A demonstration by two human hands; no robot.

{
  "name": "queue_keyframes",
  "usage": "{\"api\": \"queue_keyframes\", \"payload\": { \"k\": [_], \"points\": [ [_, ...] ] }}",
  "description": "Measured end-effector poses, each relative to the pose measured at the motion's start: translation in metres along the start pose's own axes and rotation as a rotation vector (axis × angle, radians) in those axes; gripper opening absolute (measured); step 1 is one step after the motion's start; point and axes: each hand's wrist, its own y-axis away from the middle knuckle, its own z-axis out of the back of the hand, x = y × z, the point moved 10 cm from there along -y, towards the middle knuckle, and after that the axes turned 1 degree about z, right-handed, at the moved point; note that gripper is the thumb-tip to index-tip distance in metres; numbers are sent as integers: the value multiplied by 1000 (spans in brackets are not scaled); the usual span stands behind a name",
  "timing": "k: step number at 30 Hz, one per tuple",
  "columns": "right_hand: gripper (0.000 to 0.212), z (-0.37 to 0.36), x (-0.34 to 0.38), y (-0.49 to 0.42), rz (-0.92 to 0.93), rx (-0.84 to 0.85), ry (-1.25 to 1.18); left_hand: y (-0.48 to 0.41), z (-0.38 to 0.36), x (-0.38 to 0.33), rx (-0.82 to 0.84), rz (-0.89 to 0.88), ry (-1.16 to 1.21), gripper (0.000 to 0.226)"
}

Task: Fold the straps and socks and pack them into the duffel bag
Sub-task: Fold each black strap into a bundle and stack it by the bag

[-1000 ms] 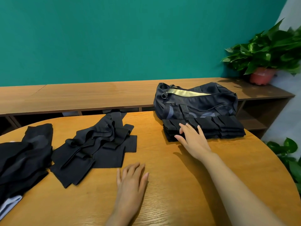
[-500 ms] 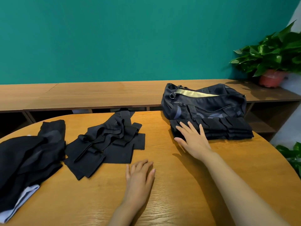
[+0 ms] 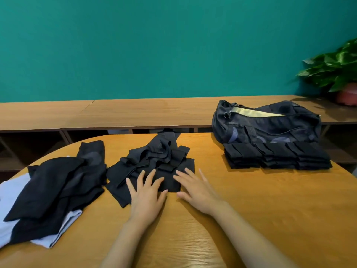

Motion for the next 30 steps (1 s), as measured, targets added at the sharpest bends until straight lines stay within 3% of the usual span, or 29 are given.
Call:
{"api": "queue_keyframes", "payload": {
  "k": [5, 13, 19, 22, 26, 30],
  "points": [
    [60, -13, 12, 4, -25, -24, -13, -4, -11, 20, 73, 57, -90, 54],
    [68, 7, -34, 56, -99, -191, 58, -1, -12, 28, -3, 89, 14, 40],
    [37, 18, -31, 40, -105, -292, 12, -13, 3, -13, -89, -35, 38, 35],
    [52, 12, -29, 28, -150, -236, 2, -27, -11, -38, 31, -127, -32, 43],
    [86, -19, -41, 32, -210, -48, 27, -40, -37, -36, 188, -93, -133, 49],
    [104, -22, -66, 64, -280, -40, 49, -41, -44, -32, 206, -83, -144, 50]
  ]
}}
